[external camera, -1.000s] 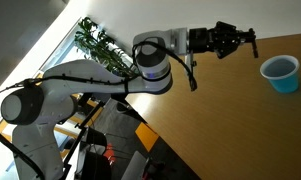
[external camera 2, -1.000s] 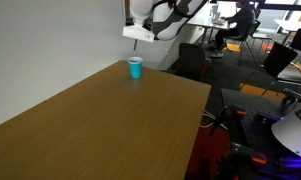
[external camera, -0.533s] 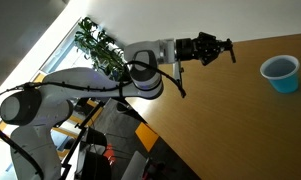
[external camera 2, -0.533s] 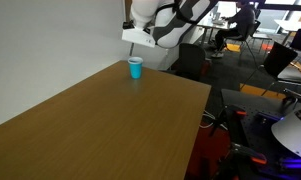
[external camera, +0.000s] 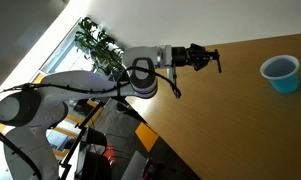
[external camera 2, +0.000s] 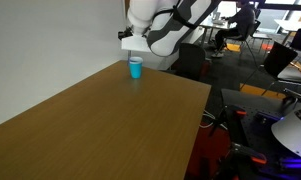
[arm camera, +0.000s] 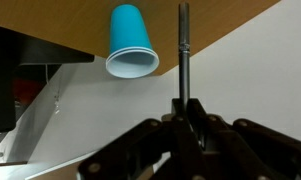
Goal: Remove the pen from the cup and put it on the table
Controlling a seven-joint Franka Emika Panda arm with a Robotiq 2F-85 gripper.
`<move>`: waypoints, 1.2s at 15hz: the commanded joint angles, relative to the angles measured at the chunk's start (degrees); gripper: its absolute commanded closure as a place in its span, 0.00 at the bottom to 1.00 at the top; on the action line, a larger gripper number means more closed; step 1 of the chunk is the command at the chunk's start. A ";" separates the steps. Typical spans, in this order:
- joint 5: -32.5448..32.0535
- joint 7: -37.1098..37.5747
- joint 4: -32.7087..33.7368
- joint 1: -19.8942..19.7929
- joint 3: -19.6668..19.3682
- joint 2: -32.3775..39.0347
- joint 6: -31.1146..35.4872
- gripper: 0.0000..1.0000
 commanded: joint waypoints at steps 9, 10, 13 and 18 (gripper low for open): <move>2.79 -21.04 0.45 -11.21 18.77 -13.07 -13.47 0.97; 2.28 -21.91 0.97 -12.74 20.64 -13.44 -15.40 0.97; 0.24 -22.73 2.57 -16.64 25.38 -13.85 -20.76 0.97; -4.38 -22.61 6.14 -23.94 34.34 -13.14 -27.92 0.97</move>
